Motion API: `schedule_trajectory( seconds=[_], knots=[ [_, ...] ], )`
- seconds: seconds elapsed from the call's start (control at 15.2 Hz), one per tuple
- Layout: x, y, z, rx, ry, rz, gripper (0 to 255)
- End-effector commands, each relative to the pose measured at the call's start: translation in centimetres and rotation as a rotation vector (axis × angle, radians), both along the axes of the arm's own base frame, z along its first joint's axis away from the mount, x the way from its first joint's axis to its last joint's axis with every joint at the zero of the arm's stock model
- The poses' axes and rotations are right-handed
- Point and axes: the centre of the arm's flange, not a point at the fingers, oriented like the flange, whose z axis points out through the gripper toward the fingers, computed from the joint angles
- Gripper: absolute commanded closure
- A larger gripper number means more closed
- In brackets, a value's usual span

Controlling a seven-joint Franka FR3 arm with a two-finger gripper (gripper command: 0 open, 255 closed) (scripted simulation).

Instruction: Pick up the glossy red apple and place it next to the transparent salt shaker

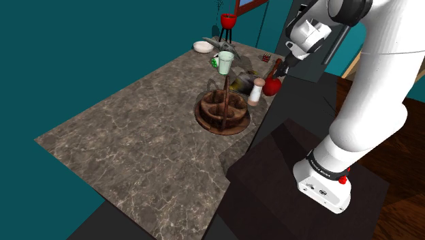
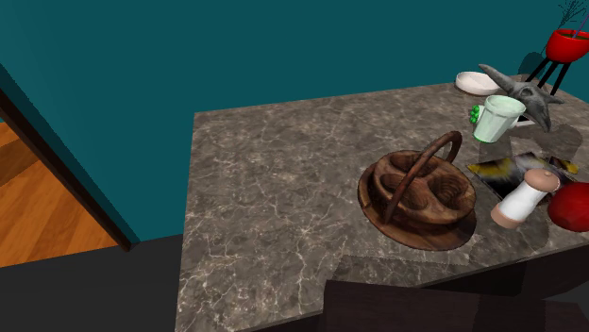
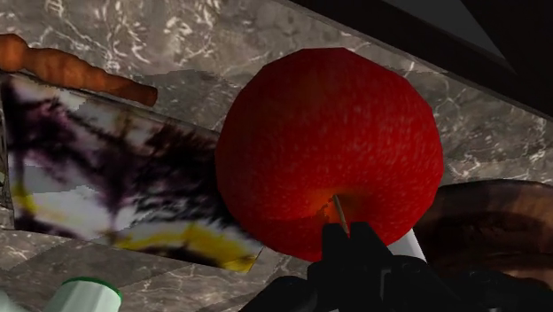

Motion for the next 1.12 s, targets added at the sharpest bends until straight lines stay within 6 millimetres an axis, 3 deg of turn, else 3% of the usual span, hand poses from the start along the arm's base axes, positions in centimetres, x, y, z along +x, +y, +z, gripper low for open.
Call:
schedule_trajectory(
  seconds=[0.0, 0.4, 0.92, 0.99, 1.06],
  knots=[
    [0.0, 0.0, -1.1, 0.0, -0.001, 0.0, 255],
    [0.0, 0.0, -4.5, 0.0, -0.001, 0.0, 255],
    [0.0, 0.0, -4.5, 0.0, -0.001, 0.0, 255],
    [0.0, 0.0, -4.5, 0.0, -0.001, 0.0, 0],
    [0.0, 0.0, -4.5, 0.0, -0.001, 0.0, 0]
  ],
)
